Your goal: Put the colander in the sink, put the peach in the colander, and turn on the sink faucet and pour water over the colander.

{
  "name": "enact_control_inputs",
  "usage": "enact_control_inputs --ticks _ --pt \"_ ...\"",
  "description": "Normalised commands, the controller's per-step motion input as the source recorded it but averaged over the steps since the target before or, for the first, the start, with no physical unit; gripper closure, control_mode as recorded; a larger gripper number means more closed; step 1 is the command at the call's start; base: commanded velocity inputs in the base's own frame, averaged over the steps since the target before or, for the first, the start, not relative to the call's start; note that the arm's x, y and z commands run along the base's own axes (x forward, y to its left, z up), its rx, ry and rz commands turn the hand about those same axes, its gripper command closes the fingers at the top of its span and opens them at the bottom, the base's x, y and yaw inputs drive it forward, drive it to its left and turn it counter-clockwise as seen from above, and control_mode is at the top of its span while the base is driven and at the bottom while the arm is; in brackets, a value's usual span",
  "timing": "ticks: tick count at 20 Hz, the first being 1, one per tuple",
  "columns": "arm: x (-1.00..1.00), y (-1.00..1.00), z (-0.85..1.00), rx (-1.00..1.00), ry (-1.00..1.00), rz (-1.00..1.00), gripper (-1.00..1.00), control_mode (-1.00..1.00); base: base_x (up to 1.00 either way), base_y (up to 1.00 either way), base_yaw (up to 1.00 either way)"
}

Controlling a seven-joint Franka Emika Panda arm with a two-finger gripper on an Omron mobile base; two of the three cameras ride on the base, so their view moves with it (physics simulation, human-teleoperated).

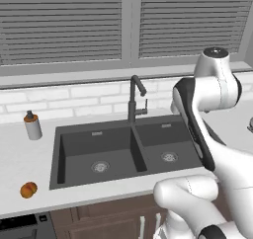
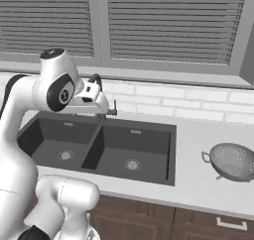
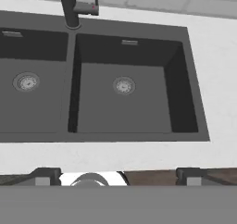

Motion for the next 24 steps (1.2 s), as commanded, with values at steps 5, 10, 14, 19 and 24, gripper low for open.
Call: enact_control_inputs --ticks 5,10,14,19,24 --pt "-0.30 -0.39 -0.08 -0.12 0.03 0.00 -1.00 -1.00 0.00 0.00 0.00" --pt "-0.37 -0.50 -0.11 -0.08 0.00 0.00 -1.00 -1.00 0.00 0.00 0.00" --pt "-0.22 -0.59 -0.17 -0.10 0.02 0.00 -1.00 -1.00 0.00 0.00 0.00" --pt "-0.15 -0.66 -0.13 -0.08 0.00 0.01 -1.00 -1.00 0.00 0.00 0.00" --pt "-0.02 -0.63 -0.18 -0.12 0.00 0.02 -1.00 -1.00 0.00 0.00 0.00"
